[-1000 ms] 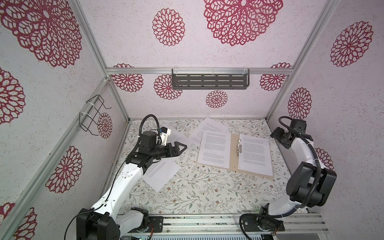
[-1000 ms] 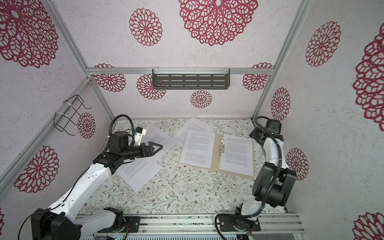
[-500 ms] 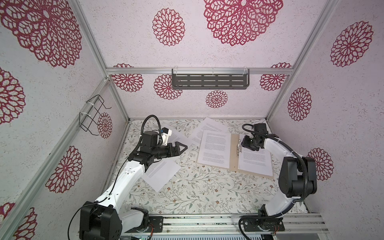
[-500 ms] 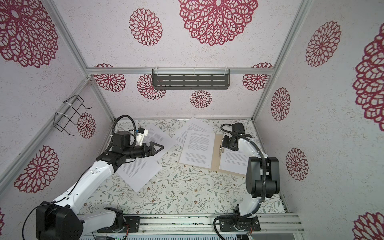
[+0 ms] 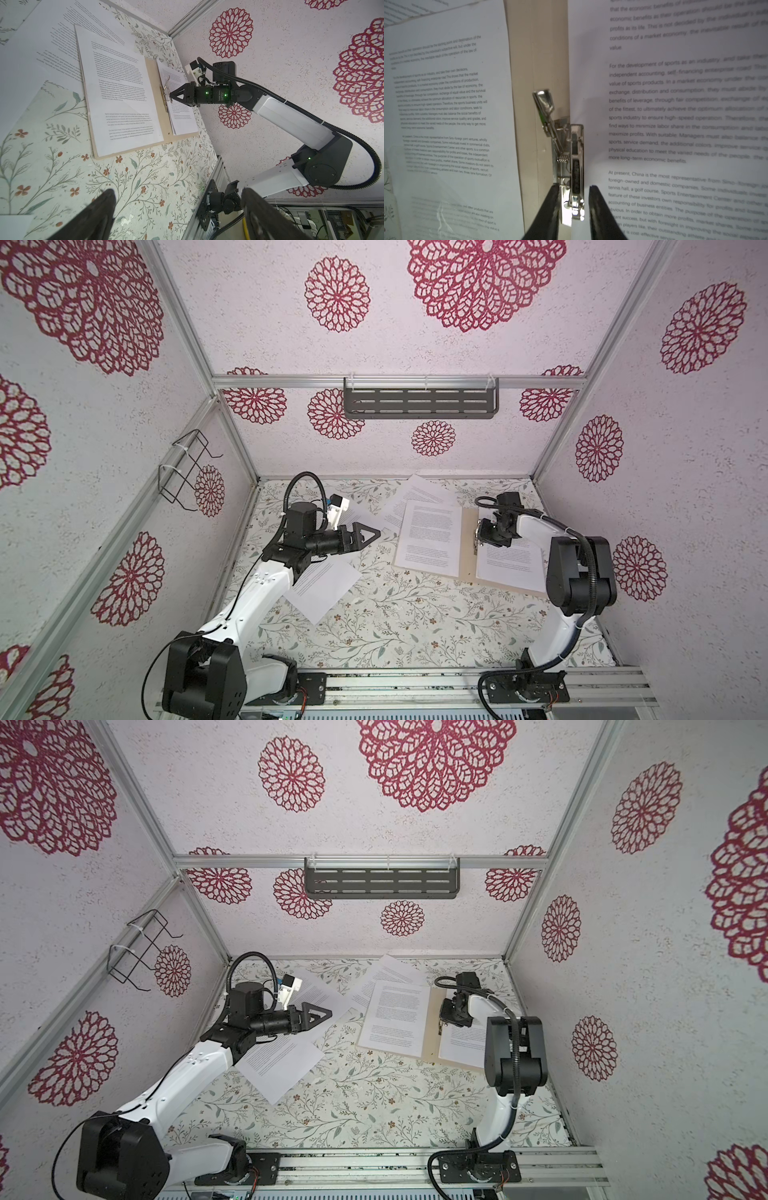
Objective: Put the files into the folder
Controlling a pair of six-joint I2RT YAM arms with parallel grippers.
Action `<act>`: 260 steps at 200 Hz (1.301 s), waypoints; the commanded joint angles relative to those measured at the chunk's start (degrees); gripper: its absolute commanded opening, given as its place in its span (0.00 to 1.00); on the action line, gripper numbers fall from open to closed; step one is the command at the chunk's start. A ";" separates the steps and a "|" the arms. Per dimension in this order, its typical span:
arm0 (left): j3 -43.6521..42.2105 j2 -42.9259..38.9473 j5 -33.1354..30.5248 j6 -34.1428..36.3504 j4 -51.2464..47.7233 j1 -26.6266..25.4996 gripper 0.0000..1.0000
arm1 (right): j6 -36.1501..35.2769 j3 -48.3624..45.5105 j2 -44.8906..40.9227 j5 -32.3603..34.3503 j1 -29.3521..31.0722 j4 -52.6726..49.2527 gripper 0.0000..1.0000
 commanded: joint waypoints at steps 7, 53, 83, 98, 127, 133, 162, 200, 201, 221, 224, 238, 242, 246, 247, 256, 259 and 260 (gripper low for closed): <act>0.48 0.34 0.92 0.02 1.62 0.04 0.97 | -0.99 2.47 0.91 1.35 0.16 -1.01 0.24; 0.48 0.16 0.92 0.05 1.44 -0.02 0.97 | -1.01 2.84 2.25 2.19 0.14 -1.72 0.23; 0.57 -0.02 0.84 -0.04 1.35 -0.02 0.97 | -0.94 2.88 2.86 1.86 0.16 -1.72 0.22; 0.57 -0.11 0.83 0.03 1.28 0.04 0.97 | -0.95 2.95 3.10 1.50 0.15 -1.76 0.20; 0.56 -0.28 0.59 0.13 1.11 -0.01 0.97 | -0.88 2.75 3.11 1.48 0.16 -1.79 0.15; 0.49 -0.28 0.57 0.14 1.09 0.03 0.97 | -0.86 2.67 3.02 1.48 0.16 -1.81 0.14; 0.61 -0.20 0.14 0.32 0.67 0.05 0.97 | -1.30 2.33 2.36 -0.16 0.22 -2.06 0.09; 0.82 -0.04 -0.21 0.64 0.13 0.05 0.97 | -2.85 -0.69 -0.98 -4.02 0.56 -1.60 0.05; 0.83 -0.03 -0.21 0.65 0.13 0.05 0.97 | -2.91 -0.84 -1.11 -4.08 0.58 -1.57 0.05; 0.92 0.07 -0.83 1.02 -0.55 0.11 0.97 | -3.76 -3.42 -3.69 -6.71 0.92 -1.23 0.03; 1.00 0.15 -0.98 1.14 -0.64 0.09 0.97 | -3.96 -3.79 -4.04 -7.07 1.00 -1.20 0.02; 1.17 0.32 -1.57 1.43 -1.34 0.13 0.97 | -4.42 -5.54 -5.87 -8.57 1.59 -1.25 0.02; 1.26 0.33 -1.66 1.56 -1.57 0.18 0.97 | -4.45 -6.10 -6.40 -8.85 1.74 -1.32 0.02; 1.31 0.41 -1.87 1.67 -1.77 0.18 0.97 | -4.16 -6.72 -7.05 -8.96 1.93 -1.22 0.02; 1.34 0.42 -1.88 1.70 -1.79 0.25 0.97 | -4.09 -6.80 -7.27 -8.96 1.92 -1.16 0.02; 1.44 0.42 -2.13 1.96 -2.14 0.28 0.97 | -3.53 -8.54 -8.85 -9.41 2.17 -0.56 0.02; 1.45 0.42 -2.24 2.03 -2.30 0.27 0.97 | -3.42 -9.04 -9.34 -9.71 2.24 -0.42 0.01; 1.45 0.42 -2.24 2.05 -2.32 0.29 0.97 | -3.37 -9.23 -9.51 -9.78 2.30 -0.33 0.01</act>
